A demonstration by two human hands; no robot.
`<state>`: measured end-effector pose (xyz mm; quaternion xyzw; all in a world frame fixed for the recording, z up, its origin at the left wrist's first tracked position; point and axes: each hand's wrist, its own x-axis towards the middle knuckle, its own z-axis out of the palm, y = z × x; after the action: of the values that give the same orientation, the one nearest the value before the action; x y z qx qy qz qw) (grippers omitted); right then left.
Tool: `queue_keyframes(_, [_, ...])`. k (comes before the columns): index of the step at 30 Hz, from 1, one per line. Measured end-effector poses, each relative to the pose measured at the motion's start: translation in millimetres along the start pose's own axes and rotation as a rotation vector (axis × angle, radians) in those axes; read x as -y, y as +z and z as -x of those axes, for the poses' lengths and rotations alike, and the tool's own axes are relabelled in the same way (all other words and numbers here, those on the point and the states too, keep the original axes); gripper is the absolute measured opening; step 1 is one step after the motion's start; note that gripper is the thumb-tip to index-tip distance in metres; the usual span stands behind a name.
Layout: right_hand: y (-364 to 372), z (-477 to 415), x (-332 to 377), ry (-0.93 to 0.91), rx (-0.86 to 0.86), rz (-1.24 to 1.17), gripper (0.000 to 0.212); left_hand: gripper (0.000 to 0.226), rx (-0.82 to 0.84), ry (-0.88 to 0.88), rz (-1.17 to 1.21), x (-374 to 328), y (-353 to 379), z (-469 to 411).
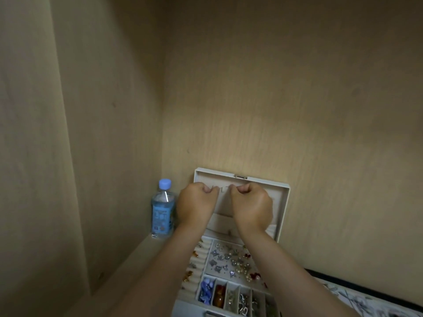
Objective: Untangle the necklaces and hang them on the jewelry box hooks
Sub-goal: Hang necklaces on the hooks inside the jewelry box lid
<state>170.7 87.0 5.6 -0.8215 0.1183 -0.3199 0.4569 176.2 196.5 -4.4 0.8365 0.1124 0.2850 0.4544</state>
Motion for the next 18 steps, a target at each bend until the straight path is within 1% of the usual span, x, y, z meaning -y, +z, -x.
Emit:
queue_keyframes(3, [-0.8,3.1,-1.4,-0.02,0.052,0.048,0.017,0.043,0.066,-0.036,0.01,7.7,0.1,4.3])
queue_keyframes(5, [-1.3,4.3,-4.7,-0.002,0.125,0.107,0.014,0.043,0.128,-0.052,0.015,11.3,-1.4,8.5])
queue_keyframes(7, [-3.4,6.2,-8.8,0.02,0.258,0.158,0.013,0.041,0.209,-0.058,0.052,12.6,-3.7,12.8])
queue_keyframes(9, [-5.5,10.0,-13.2,0.012,0.425,0.142,0.017,0.035,0.29,-0.067,0.137,12.6,-6.7,14.9])
queue_keyframes(11, [-7.9,15.1,-15.3,0.013,0.593,0.042,0.021,0.028,0.363,-0.092,0.266,11.1,-11.0,15.0])
queue_keyframes(13, [-12.4,22.1,-12.5,0.072,0.731,-0.079,0.021,0.023,0.418,-0.087,0.347,9.0,-16.2,16.2])
queue_keyframes(14, [-14.2,25.0,-11.1,0.101,0.794,-0.14,0.02,0.023,0.444,-0.064,0.35,8.4,-18.8,18.2])
queue_keyframes(16, [-18.9,27.8,-9.7,0.089,0.911,-0.184,0.016,0.021,0.473,-0.001,0.324,9.5,-23.5,23.6])
queue_keyframes(18, [-25.5,29.3,-10.0,0.017,0.983,-0.08,0.011,0.022,0.455,0.027,0.28,15.1,-25.8,26.6])
